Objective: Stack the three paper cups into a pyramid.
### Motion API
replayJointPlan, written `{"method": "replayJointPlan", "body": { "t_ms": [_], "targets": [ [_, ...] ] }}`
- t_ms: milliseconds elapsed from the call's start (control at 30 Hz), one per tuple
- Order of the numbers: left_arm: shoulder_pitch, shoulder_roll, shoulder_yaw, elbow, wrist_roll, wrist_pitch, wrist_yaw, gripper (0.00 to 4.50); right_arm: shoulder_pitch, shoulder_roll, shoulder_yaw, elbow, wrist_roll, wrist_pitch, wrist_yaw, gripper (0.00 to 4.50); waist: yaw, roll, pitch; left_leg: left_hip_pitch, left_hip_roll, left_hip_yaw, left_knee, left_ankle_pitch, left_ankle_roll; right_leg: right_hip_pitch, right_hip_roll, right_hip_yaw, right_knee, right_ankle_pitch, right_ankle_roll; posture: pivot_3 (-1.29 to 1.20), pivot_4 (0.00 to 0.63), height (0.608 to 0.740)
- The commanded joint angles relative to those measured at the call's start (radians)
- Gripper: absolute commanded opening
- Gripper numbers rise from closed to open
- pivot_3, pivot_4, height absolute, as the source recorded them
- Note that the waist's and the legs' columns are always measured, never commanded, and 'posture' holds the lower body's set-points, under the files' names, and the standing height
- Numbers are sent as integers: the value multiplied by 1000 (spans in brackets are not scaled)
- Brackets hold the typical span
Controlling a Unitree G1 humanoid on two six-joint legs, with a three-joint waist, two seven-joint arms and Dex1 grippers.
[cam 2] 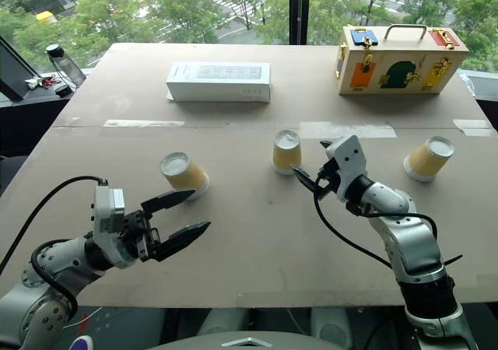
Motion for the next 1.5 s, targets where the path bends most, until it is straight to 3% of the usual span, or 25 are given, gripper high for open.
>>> {"method": "replayJointPlan", "body": {
  "t_ms": [33,267,400,467,500,833,1000,1433,1500],
  "targets": [
    [22,15,41,-38,-24,-4,-30,4480,-132,78,24,97,-27,29,-57,4500,-7,1,1,0,0,1,0,0,0,-1,1,1,1,0,0,0,150,740],
    [68,-1,54,-21,-6,-33,-65,4480,-225,155,51,242,-58,9,-58,4500,-2,2,1,0,0,0,-1,0,0,-1,2,2,1,2,2,0,150,740],
    [75,-12,52,-7,4,-51,-80,4500,-242,163,53,301,-79,-19,-48,3371,-3,2,1,0,0,0,-1,0,0,-1,2,2,1,2,2,0,150,740],
    [80,-17,52,-2,8,-60,-85,4500,-242,161,43,297,-78,-34,-39,2284,-3,2,1,1,0,0,-1,0,0,-1,2,2,2,2,2,0,150,740],
    [82,-20,51,-2,9,-63,-86,4500,-239,155,36,286,-76,-39,-35,2165,-4,2,1,1,0,0,-1,0,0,-2,2,2,2,2,2,0,150,740],
    [28,-47,-10,-4,20,-59,-75,4500,-21,-66,-194,-45,48,69,39,2164,3,4,2,-1,0,0,-1,0,0,-1,2,2,1,2,3,0,150,740],
    [-16,-47,-46,19,28,-52,-80,4500,126,-102,-255,-155,121,85,65,2164,-4,4,3,0,1,2,-1,0,0,-2,2,3,1,2,3,0,150,740],
    [-39,-22,-39,19,13,-30,-88,4500,175,-57,-157,-132,99,15,51,2164,0,4,3,0,2,2,-1,0,0,-2,2,3,1,1,2,0,150,740],
    [-36,-23,-40,19,14,-31,-91,4500,161,-77,-114,-82,50,11,53,3184,0,4,3,0,2,2,-1,0,0,-2,2,3,1,1,2,0,150,740]
  ]
}}
